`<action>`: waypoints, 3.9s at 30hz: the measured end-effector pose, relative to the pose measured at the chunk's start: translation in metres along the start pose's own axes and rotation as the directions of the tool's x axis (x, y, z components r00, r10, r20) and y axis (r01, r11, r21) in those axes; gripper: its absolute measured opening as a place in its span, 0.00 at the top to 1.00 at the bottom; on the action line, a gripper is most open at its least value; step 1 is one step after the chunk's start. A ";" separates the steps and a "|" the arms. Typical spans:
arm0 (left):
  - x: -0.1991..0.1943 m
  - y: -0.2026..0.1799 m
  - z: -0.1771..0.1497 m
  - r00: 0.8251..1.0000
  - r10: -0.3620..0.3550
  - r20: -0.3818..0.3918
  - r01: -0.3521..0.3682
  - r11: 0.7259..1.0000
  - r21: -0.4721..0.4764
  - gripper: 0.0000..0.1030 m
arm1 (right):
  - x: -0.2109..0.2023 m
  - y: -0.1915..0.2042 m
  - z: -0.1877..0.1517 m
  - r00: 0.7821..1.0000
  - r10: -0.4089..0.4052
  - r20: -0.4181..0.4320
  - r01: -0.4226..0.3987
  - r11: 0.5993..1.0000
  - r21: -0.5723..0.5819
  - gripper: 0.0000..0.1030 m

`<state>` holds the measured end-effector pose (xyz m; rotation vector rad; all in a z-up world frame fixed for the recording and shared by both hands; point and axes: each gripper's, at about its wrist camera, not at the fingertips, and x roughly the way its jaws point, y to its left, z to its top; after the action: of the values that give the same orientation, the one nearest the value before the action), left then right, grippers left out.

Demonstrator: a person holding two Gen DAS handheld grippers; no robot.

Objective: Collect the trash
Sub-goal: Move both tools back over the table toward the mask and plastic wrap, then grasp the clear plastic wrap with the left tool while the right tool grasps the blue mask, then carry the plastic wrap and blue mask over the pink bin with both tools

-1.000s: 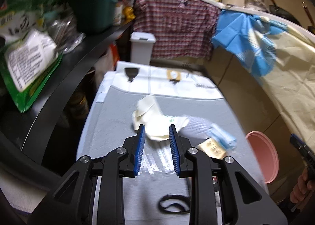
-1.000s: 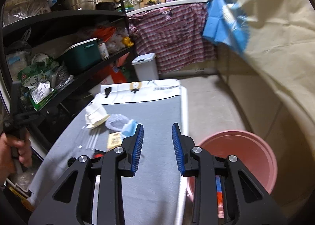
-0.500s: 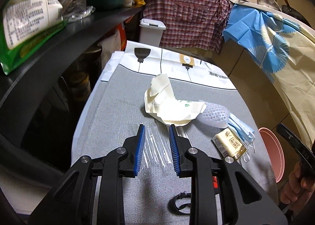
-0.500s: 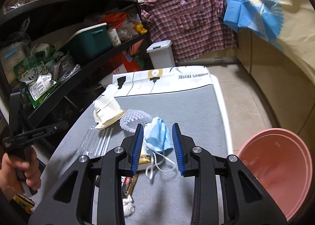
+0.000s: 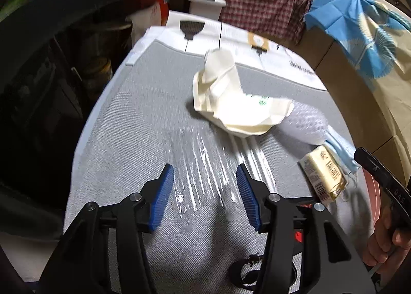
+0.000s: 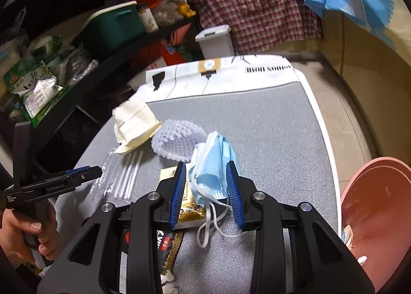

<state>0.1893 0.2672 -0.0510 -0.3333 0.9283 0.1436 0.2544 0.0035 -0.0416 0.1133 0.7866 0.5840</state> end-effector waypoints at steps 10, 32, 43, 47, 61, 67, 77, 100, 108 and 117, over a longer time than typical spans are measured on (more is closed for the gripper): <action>0.014 -0.005 -0.006 0.998 0.029 -0.055 -0.028 0.999 0.030 0.51 | 0.011 0.001 -0.004 0.999 -0.008 -0.053 0.007 1.000 -0.018 0.80; -0.023 -0.017 -0.002 0.999 0.045 0.022 -0.046 0.995 0.084 0.99 | -0.028 -0.005 -0.002 1.000 0.001 0.013 0.000 1.000 -0.021 0.94; -0.063 -0.030 -0.005 0.993 0.042 0.108 -0.053 0.994 0.098 0.99 | -0.060 0.003 -0.006 0.998 0.002 0.062 0.002 0.998 -0.060 0.94; -0.078 -0.040 -0.008 0.989 0.031 0.142 -0.047 0.993 0.110 0.99 | -0.074 0.004 -0.008 0.997 0.005 0.080 0.001 0.998 -0.068 0.94; -0.119 -0.067 -0.024 0.978 -0.019 0.207 -0.014 0.987 0.159 0.99 | -0.133 0.011 -0.007 0.986 0.002 0.169 0.013 0.996 -0.087 0.94; -0.131 -0.074 -0.027 0.973 -0.037 0.227 -0.001 0.987 0.163 0.99 | -0.150 0.012 -0.006 0.983 -0.008 0.186 0.025 0.996 -0.086 0.94; -0.147 -0.087 -0.030 0.966 -0.069 0.248 0.022 0.982 0.186 0.99 | -0.188 0.013 0.003 0.974 -0.026 0.226 0.048 0.995 -0.091 0.94; -0.154 -0.149 -0.048 0.958 -0.163 0.238 0.090 0.953 0.289 0.99 | -0.234 -0.072 -0.013 0.941 -0.187 0.280 0.184 0.982 0.040 0.94; -0.146 -0.187 -0.048 0.951 -0.214 0.221 0.137 0.938 0.319 0.99 | -0.229 -0.099 -0.023 0.932 -0.251 0.261 0.235 0.968 0.091 0.94; -0.132 -0.238 -0.049 0.945 -0.267 0.191 0.191 0.920 0.342 0.99 | -0.227 -0.124 -0.028 0.927 -0.299 0.226 0.277 0.953 0.123 0.94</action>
<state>0.1361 0.0294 0.0804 -0.1184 0.6570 -0.1824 0.1649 -0.2248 0.0447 0.1450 0.5770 0.2487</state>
